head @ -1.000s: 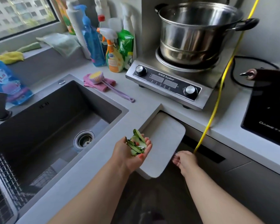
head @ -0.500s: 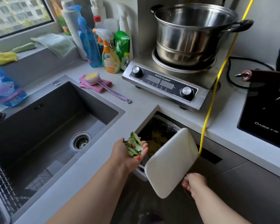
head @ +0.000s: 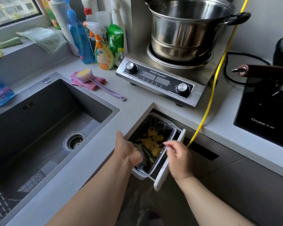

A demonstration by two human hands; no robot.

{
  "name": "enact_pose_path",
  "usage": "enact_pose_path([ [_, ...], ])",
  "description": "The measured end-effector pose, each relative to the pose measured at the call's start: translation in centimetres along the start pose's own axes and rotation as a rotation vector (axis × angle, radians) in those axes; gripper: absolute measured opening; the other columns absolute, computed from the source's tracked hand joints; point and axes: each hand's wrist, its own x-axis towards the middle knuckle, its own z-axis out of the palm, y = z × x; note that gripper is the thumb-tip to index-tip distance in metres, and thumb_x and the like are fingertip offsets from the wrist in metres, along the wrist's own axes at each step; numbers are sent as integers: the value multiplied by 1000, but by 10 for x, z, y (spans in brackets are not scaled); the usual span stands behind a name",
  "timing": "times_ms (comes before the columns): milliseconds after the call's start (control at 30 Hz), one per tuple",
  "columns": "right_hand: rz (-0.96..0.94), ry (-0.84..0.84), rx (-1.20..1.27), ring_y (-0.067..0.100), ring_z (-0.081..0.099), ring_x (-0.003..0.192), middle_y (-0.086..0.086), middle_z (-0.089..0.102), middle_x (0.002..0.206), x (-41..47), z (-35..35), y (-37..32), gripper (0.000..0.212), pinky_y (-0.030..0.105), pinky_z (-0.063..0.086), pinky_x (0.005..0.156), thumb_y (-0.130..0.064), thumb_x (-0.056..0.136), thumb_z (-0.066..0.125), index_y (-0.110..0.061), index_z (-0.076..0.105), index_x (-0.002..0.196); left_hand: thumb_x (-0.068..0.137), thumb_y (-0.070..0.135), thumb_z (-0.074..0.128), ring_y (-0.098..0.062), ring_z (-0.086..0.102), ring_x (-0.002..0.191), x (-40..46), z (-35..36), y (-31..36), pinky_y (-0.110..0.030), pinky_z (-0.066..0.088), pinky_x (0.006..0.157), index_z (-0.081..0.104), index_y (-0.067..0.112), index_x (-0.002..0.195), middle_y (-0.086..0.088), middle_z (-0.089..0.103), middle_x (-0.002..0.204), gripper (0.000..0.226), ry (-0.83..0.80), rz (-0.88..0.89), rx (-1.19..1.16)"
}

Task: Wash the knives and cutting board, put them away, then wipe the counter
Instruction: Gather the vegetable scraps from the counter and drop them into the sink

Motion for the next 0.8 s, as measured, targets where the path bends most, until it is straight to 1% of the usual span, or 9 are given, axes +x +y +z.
enact_pose_path([
  [67,-250,-287,31,5,60,104,-2,68,108,-7,11,-22,38,19,46,91,-27,85,43,-17,70,109,77,83,24,-33,40,133,-2,0,-1,-39,36,102,15,4,151,-22,35,148,108,-73,8,-68],
  [133,-395,-513,-18,7,52,121,-2,63,126,-13,25,-30,47,20,39,104,-31,90,35,-15,62,126,79,81,26,-42,25,140,-4,-1,2,-49,25,113,3,3,152,-26,18,154,109,-74,36,-119],
  [233,-111,-639,-353,13,30,140,-3,41,149,-2,33,-19,54,34,25,115,-44,96,20,-27,45,141,80,81,24,-35,13,145,-8,-3,6,-47,9,119,-2,2,150,-21,13,156,108,-77,93,-85],
  [267,11,-629,-463,15,26,142,-2,37,151,3,32,-16,51,36,22,116,-42,99,21,-28,42,143,80,81,22,-32,18,144,-8,-5,6,-44,5,120,0,2,150,-20,19,155,108,-80,98,-40],
  [333,-10,-503,-440,15,29,140,-1,42,147,8,27,-18,44,33,24,115,-30,101,29,-23,45,141,83,79,16,-26,27,140,-6,-9,6,-41,1,119,1,4,151,-18,28,152,102,-62,111,76],
  [400,-69,-199,-332,17,43,128,2,56,131,7,22,-17,41,28,34,106,-24,96,36,-17,56,131,87,75,14,-24,17,146,-5,-14,3,-42,1,119,1,7,151,-14,16,158,95,-29,122,197],
  [500,264,252,-142,28,53,111,11,60,120,3,16,-8,43,35,43,90,-30,91,39,-12,52,127,92,68,16,-26,17,146,-2,-23,-1,-43,4,119,11,6,152,-15,17,158,86,-22,127,253],
  [600,602,191,-50,35,56,108,16,59,123,-1,16,-5,43,39,44,88,-28,99,37,-11,38,138,95,62,19,-28,24,144,-3,-27,-2,-43,11,119,19,4,150,-17,27,154,80,-52,122,217],
  [800,403,124,-101,33,58,101,15,62,119,-8,26,-22,36,34,45,80,-24,98,37,-16,44,133,98,56,23,-29,46,130,-11,-24,8,-40,29,114,40,2,141,-18,51,138,71,-88,204,198],
])
